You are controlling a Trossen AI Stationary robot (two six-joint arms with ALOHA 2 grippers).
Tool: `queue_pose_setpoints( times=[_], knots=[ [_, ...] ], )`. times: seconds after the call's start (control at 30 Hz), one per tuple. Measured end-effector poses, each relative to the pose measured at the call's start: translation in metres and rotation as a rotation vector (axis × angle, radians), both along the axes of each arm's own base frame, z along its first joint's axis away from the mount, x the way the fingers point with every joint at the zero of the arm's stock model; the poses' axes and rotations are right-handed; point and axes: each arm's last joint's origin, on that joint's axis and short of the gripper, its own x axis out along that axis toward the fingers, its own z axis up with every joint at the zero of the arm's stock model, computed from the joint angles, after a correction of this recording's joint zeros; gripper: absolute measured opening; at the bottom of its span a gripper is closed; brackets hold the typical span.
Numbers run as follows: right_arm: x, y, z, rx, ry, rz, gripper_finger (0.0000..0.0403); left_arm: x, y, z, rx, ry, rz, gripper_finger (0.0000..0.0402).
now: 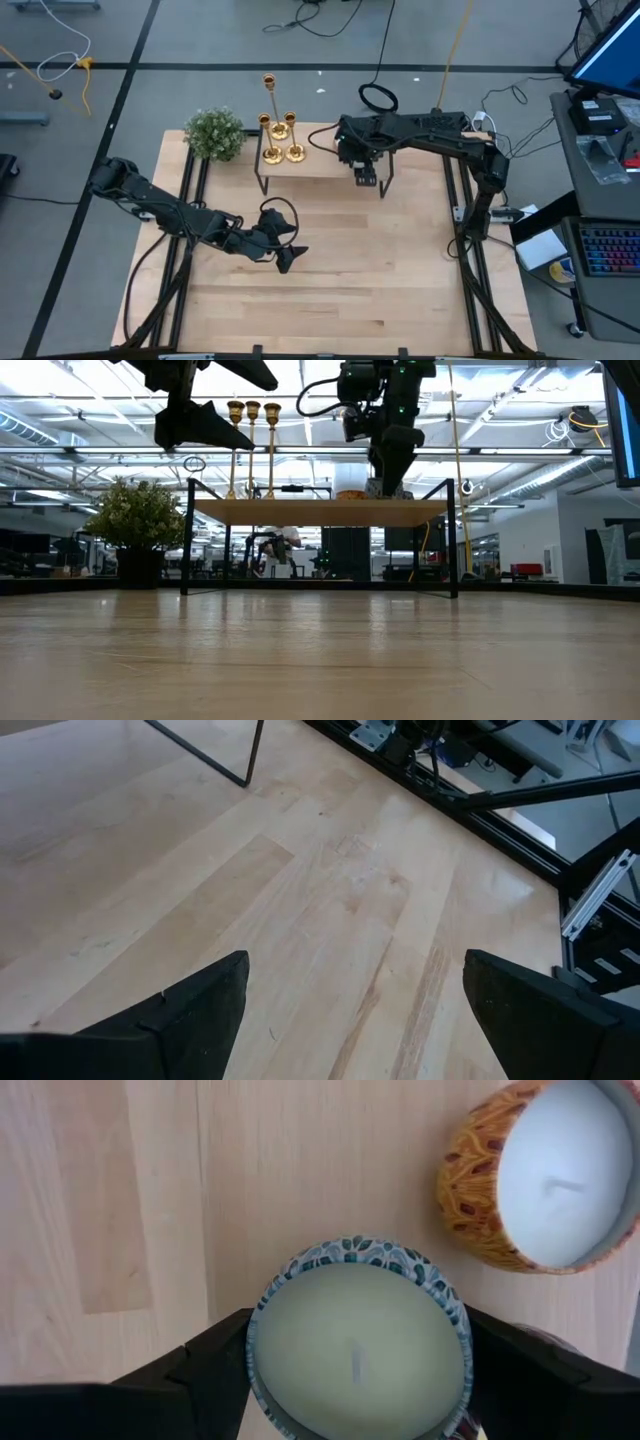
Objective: Pick & Place candle stick holders
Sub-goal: Put the blue patterned scented candle on the shelf
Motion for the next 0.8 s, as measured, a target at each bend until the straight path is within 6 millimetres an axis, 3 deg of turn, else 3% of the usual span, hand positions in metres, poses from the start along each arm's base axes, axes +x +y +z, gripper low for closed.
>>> queue_pose_setpoints(
  times=[0.3,0.8],
  knots=[
    [0.0011,-0.0019,-0.0001,-0.009,-0.01,0.011,0.0323,0.0008,0.002,0.0001,0.003,0.0,0.004,0.0365],
    [0.0025,-0.0056,0.0009,-0.119,0.009,0.007,0.0321,0.0008,0.0022,0.0001,0.004,0.0,0.005,0.0365]
  ],
)
